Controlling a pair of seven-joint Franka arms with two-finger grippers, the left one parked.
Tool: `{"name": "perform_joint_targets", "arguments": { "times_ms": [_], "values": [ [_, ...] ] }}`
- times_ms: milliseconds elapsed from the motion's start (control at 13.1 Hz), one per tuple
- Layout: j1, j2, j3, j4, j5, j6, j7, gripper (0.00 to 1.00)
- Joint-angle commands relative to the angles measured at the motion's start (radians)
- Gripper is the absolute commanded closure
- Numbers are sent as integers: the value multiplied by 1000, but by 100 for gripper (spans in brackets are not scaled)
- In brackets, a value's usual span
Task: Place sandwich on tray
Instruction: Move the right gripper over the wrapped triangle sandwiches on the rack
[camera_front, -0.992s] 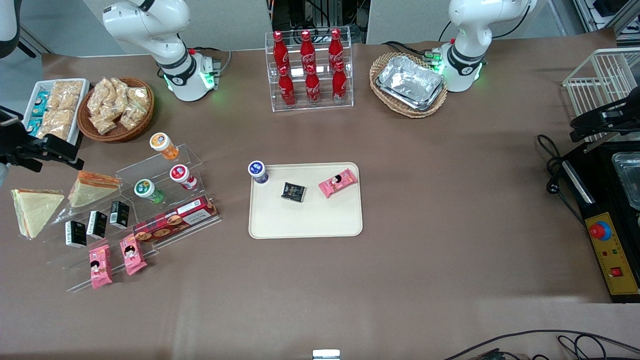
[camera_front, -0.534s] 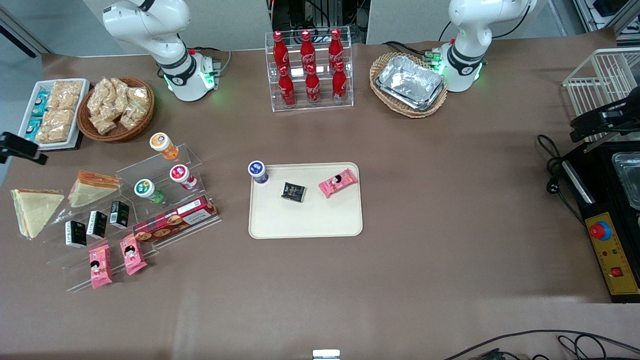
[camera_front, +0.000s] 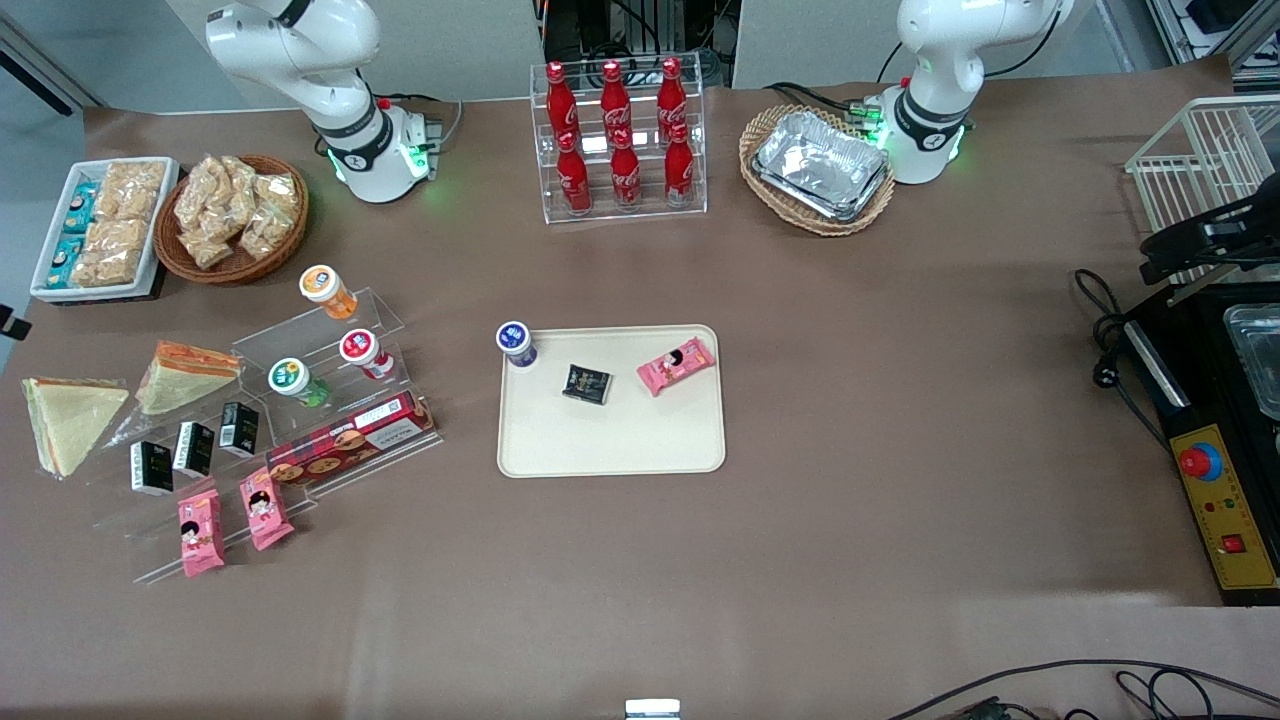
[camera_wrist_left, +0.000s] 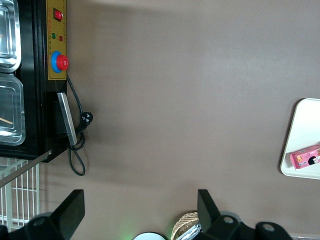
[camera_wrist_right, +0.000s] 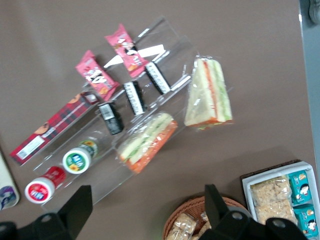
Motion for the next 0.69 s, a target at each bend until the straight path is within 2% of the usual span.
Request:
{"name": "perform_joint_targets", "arguments": {
  "times_ms": [0,305,458,610],
  "values": [
    [-70,61,3,-21,14,80,-6,0],
    [-125,124,3,-85,32,241,-4,0],
    [-168,168,3,-87,86,274,-6,0],
    [-181,193,3,-87,87,308,-15,0]
  ]
}}
